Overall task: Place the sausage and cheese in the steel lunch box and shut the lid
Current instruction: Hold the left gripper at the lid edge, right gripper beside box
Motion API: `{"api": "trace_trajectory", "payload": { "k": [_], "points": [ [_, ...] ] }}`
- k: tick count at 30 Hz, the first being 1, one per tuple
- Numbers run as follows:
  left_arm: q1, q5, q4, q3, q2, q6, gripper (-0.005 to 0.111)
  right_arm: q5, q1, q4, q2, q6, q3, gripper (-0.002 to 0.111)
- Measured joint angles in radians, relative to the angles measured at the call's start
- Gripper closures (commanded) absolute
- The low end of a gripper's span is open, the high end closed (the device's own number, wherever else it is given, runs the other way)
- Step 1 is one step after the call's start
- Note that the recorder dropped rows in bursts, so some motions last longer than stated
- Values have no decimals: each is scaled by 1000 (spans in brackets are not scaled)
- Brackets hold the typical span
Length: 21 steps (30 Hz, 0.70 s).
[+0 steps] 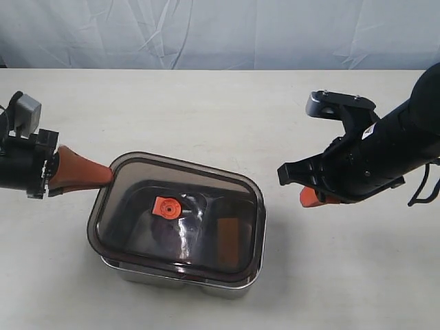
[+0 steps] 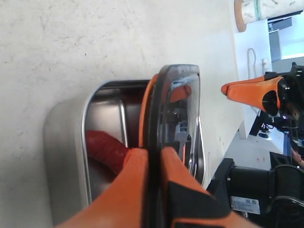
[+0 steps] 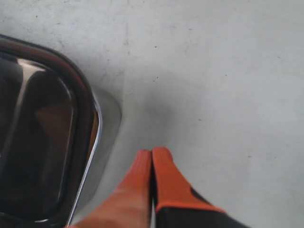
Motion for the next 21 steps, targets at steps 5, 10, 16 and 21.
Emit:
{"api": "trace_trajectory", "payload": {
  "k": [5, 10, 16, 21],
  "points": [
    [0, 4, -4, 0, 0, 6, 107, 6, 0, 6, 0, -5, 0, 109],
    [0, -13, 31, 0, 0, 4, 107, 10, 0, 19, 0, -5, 0, 109],
    [0, -85, 91, 0, 0, -41, 107, 8, 0, 24, 0, -17, 0, 109],
    [-17, -110, 92, 0, 0, -47, 107, -22, 0, 73, 0, -20, 0, 109]
  ]
}}
